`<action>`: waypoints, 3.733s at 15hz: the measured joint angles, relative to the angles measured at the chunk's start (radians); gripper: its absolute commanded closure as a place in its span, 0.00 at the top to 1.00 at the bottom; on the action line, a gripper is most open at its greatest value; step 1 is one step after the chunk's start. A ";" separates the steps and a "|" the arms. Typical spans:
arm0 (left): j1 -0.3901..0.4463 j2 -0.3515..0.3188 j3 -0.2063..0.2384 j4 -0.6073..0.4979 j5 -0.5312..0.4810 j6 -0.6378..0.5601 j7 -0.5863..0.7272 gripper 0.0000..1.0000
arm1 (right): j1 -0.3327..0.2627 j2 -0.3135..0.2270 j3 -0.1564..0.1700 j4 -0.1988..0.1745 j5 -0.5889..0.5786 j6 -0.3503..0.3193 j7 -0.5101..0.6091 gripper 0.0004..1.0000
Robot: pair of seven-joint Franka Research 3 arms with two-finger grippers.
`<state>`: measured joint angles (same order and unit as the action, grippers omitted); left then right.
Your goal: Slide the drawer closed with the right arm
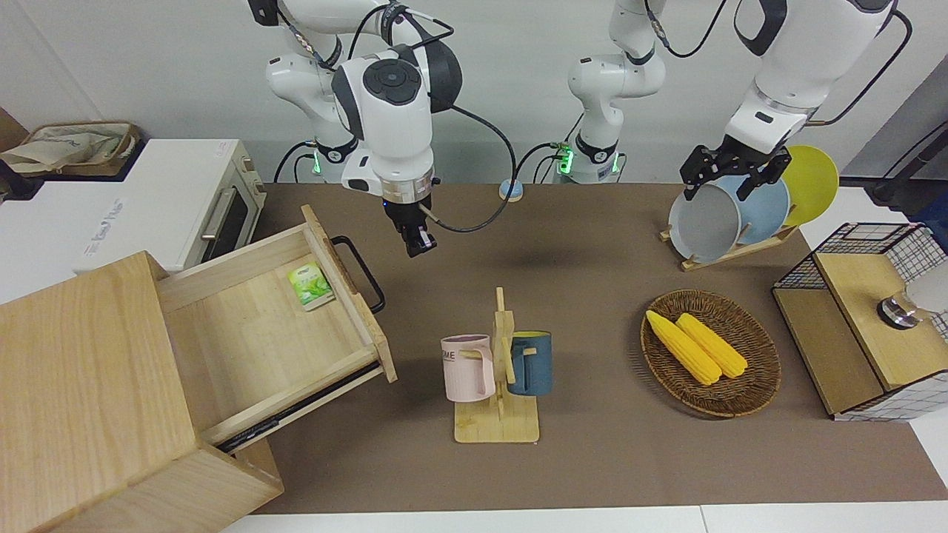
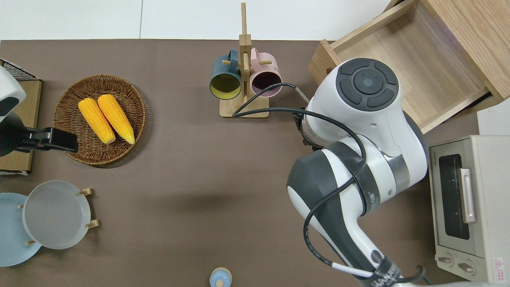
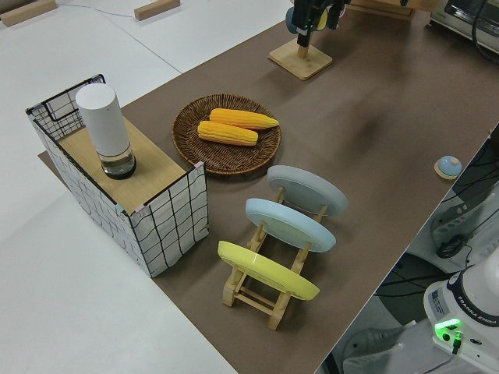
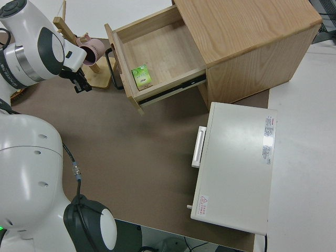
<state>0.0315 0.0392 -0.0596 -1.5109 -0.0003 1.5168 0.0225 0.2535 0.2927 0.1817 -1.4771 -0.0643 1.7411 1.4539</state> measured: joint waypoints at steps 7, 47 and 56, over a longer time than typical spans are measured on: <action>0.000 0.000 0.000 0.000 0.000 0.000 0.000 0.99 | -0.038 0.046 -0.013 -0.003 -0.021 0.029 -0.013 0.00; 0.000 0.000 0.000 0.000 0.000 0.000 0.000 0.99 | -0.446 0.145 -0.016 0.188 -0.020 0.056 -0.588 0.00; 0.000 0.000 0.000 0.000 0.000 0.000 0.000 0.99 | -0.449 0.145 -0.012 0.189 -0.020 0.056 -0.605 0.00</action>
<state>0.0315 0.0392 -0.0596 -1.5109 -0.0003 1.5168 0.0225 -0.1954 0.4379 0.1694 -1.2885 -0.0842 1.7974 0.8491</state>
